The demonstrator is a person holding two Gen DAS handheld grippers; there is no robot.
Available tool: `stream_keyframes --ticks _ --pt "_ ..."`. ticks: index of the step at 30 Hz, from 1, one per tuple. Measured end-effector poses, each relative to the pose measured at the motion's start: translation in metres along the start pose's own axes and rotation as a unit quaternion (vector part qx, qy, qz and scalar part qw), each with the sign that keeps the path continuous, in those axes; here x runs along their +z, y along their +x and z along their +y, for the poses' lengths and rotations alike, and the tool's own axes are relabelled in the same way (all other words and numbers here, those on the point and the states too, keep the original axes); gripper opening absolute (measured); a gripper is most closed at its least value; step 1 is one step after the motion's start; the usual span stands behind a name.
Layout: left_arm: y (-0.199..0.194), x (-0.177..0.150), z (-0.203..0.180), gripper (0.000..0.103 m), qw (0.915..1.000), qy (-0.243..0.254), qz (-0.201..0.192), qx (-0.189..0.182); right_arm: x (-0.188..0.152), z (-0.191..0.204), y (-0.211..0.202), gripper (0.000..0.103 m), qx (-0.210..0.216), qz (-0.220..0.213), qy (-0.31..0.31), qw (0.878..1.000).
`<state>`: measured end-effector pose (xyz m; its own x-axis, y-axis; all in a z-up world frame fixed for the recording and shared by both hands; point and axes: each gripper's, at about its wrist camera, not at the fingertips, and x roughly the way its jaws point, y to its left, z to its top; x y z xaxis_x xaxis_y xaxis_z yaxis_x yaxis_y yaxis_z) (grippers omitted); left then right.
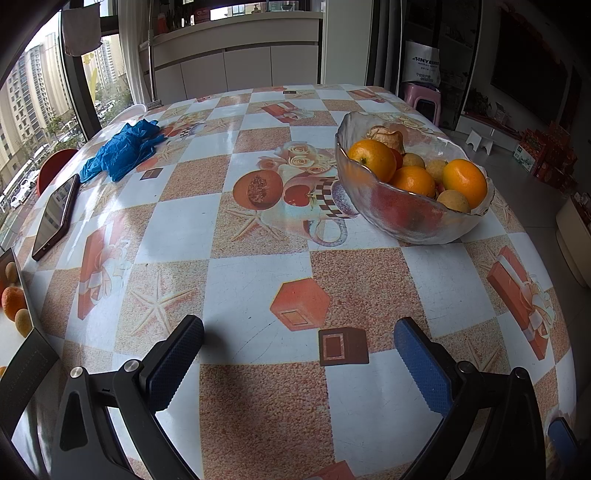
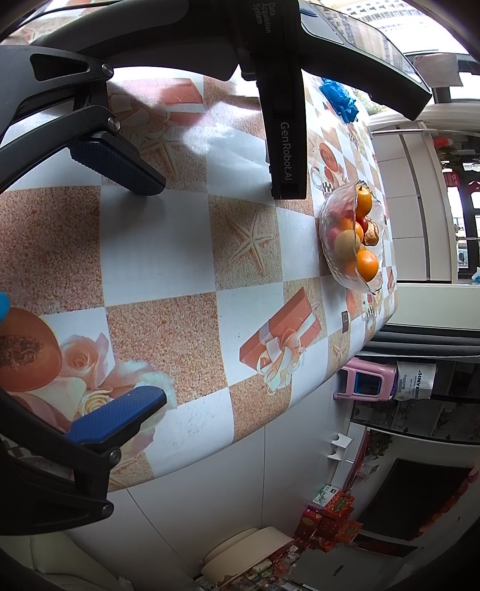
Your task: Organize fruits
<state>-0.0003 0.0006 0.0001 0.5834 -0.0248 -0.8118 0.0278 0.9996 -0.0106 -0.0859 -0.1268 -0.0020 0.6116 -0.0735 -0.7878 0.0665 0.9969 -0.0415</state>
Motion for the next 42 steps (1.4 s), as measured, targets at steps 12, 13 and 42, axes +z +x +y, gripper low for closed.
stream_keyframes --ticks 12,13,42 --pt "0.000 0.000 0.000 0.103 1.0000 0.000 0.000 0.000 0.000 0.000 0.000 0.103 0.000 0.000 0.000 1.000" --pt "0.000 0.000 0.000 0.103 1.0000 0.000 0.000 0.000 0.000 0.001 0.000 0.103 0.000 0.000 0.000 1.000" --pt "0.000 0.000 0.000 0.103 1.0000 0.000 0.000 0.000 -0.005 0.011 0.002 0.103 -0.030 0.008 0.042 0.999"
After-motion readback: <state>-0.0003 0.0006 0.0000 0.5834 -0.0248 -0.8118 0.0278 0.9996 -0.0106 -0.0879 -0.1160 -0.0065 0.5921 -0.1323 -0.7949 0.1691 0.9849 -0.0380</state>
